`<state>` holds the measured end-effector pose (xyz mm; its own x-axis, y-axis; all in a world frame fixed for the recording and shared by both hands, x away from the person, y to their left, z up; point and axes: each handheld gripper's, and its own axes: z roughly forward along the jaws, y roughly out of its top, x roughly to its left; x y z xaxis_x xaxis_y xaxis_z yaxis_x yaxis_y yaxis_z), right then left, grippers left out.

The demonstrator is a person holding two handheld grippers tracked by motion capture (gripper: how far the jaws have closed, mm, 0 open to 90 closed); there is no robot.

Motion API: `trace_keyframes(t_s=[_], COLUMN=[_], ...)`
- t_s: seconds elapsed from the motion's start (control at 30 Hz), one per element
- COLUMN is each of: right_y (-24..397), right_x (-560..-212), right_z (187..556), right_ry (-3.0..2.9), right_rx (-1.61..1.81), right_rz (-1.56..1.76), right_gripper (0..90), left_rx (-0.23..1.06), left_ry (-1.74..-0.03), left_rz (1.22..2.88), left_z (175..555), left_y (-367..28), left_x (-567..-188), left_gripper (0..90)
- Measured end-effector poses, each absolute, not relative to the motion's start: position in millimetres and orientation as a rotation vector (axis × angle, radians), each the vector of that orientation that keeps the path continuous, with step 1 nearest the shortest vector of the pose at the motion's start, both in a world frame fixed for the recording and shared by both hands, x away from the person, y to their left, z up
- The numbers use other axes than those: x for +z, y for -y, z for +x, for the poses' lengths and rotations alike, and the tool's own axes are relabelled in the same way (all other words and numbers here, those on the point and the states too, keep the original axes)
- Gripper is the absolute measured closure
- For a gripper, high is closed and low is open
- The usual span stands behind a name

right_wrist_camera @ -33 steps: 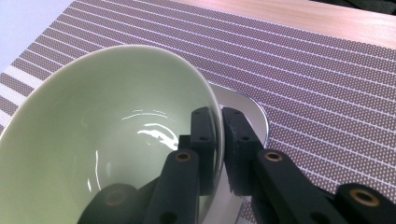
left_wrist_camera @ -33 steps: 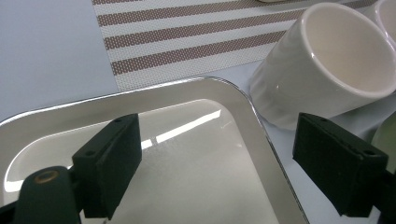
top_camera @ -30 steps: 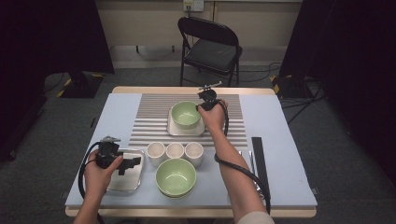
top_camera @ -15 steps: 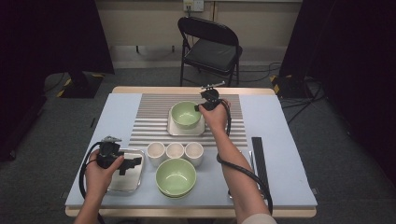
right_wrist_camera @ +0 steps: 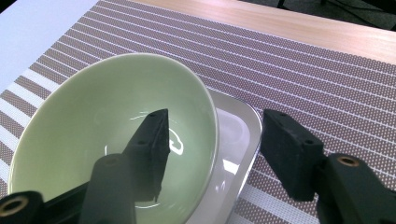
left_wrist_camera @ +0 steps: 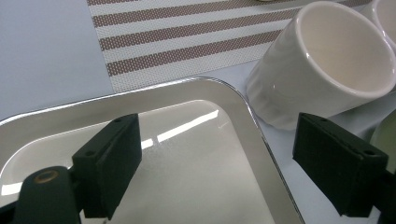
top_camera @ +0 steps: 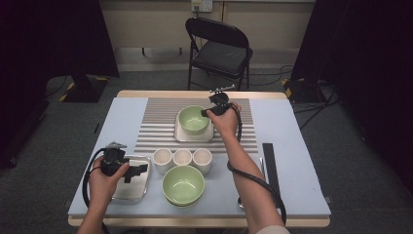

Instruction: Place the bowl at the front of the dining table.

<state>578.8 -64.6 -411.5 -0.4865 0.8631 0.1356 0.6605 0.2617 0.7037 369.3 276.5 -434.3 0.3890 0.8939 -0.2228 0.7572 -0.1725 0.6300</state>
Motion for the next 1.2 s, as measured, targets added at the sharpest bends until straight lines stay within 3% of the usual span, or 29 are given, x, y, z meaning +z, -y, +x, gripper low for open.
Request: trace_keyframes(t_s=[0.8,1.2], right_y=[72,71], right_x=[-405,-398], right_z=[572,567], right_ry=[-2.298,-2.305], right_rx=[1.010,1.005], right_rz=[1.351,1.325], right_gripper=[23.9,19.5], left_rx=[0.266,0.271], left_ry=[-1.411,-1.404], left_rz=[1.965,1.969], left_z=[368,367], left_y=[-278,-277], left_x=[-431,-429], left_gripper=[15.4,15.4])
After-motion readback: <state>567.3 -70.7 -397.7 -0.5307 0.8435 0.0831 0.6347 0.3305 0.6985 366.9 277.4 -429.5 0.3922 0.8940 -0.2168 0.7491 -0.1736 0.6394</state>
